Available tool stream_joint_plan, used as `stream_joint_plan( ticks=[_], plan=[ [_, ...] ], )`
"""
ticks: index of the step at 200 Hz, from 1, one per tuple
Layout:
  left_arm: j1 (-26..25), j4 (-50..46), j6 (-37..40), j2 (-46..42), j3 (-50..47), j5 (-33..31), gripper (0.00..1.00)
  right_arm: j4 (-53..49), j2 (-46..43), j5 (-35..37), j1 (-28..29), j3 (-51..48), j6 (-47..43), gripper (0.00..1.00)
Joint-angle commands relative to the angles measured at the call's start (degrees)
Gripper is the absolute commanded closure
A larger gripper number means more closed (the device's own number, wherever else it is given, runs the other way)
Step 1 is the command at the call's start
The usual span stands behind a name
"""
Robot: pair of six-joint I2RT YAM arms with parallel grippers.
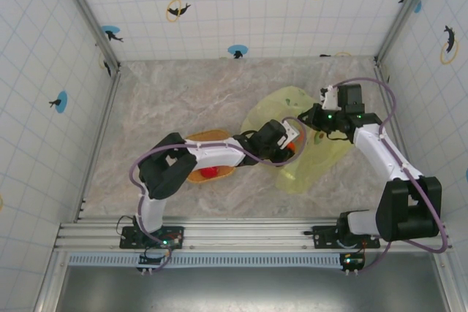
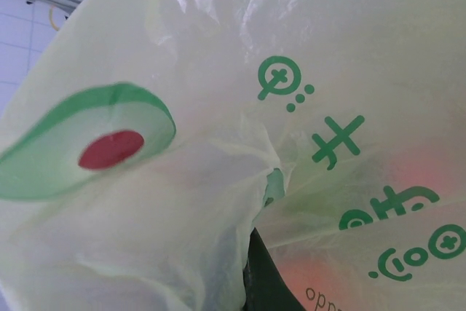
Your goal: Place the fruits into the plastic bag
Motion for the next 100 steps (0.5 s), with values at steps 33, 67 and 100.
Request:
stream_joint_plan(
  ticks=[33,67,100],
  plan=[
    [-0.44,15.41,-8.26,3.30,-1.17,7.83,0.42,6.48,-3.65,-0.14,-0.39,-4.63,5.38,1.00],
    [-0.42,15.31,-9.09,4.90,-0.05,7.69,0.35,6.07,-3.74,0.49,-0.85,-4.69,4.84,1.00],
    [-0.40,14.31,-8.45,3.54,-0.32,6.65,0.28,5.66,-3.78,0.97,-1.34,-5.01,4.04,1.00]
  ],
)
